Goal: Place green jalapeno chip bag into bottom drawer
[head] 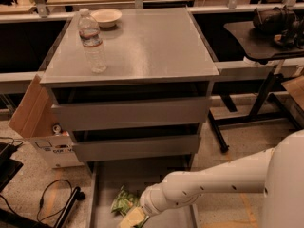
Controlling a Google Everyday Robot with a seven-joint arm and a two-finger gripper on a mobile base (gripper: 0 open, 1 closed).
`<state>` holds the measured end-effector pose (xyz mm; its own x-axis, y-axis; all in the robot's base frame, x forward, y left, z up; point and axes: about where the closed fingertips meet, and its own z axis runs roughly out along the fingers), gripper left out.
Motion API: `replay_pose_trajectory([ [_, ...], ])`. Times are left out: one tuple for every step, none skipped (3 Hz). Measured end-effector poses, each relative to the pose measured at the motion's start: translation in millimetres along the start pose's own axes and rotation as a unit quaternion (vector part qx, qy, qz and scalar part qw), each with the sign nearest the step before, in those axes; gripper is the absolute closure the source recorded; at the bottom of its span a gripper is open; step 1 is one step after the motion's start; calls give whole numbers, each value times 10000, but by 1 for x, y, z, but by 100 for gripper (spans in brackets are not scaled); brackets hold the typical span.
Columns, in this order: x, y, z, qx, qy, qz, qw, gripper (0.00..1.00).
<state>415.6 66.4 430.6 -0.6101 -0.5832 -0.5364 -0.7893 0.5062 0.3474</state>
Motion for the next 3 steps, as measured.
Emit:
replay_pose_trajectory([
  [17, -4, -27, 176, 442, 60, 9988, 0],
  [24, -26, -94, 685, 963, -66, 9930, 0],
  [5, -53, -171, 1365, 1210, -156, 9831, 0],
])
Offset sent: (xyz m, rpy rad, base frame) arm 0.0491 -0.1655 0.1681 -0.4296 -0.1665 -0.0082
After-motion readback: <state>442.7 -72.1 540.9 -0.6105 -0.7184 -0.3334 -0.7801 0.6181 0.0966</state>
